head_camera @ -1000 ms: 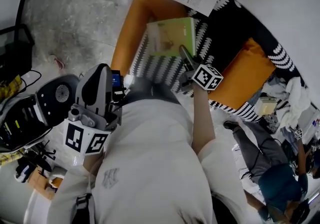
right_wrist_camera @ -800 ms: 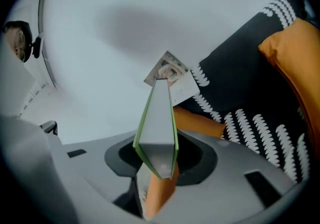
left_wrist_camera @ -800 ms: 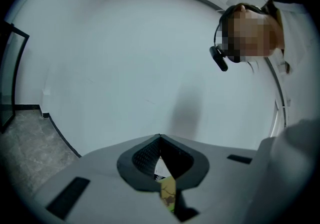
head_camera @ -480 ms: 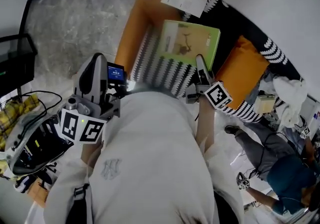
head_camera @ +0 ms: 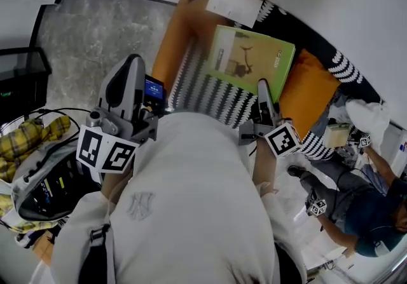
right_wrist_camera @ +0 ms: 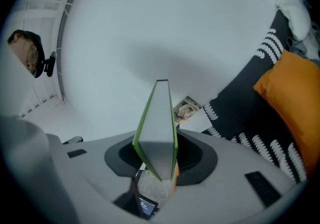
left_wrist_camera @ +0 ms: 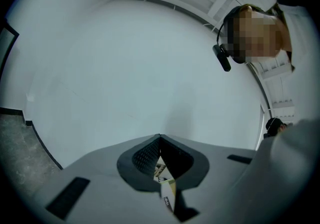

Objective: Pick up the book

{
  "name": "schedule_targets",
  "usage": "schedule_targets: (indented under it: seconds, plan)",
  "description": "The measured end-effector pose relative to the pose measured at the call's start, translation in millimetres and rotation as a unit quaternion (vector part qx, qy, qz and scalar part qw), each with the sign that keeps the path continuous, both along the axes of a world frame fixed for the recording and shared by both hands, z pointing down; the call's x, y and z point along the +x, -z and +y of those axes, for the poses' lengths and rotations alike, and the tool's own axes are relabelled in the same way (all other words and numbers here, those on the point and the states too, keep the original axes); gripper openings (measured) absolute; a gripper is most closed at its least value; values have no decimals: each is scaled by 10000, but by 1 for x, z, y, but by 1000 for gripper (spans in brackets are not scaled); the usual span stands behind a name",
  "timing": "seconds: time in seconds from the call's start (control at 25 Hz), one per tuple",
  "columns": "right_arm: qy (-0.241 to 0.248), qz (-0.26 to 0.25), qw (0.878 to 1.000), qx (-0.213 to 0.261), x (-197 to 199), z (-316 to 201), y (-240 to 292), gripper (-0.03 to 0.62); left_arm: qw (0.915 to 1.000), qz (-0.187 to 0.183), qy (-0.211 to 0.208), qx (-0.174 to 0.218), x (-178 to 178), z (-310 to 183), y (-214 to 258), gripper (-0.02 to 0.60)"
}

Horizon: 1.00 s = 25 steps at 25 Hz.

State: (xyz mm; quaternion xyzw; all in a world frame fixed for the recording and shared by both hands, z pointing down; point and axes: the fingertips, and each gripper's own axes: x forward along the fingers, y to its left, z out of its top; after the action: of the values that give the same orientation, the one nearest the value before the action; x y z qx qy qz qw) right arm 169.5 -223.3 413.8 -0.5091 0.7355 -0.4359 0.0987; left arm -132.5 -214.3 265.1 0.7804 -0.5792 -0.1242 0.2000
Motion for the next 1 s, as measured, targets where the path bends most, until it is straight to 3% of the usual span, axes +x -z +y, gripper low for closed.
schedule_targets:
  seconds: [0.48,0.72,1.0]
  plan:
    - [630,62,9938,916,-27,58,69,153,9993,101,-195,286,3,24,10,9]
    - [749,197,9934,845,-25,63,84,153,9996,16,-147,258,0,22,21,9]
    - [571,-25,9964,631,-18,63,72,153,9997,61,-100,213,0,18,13,9]
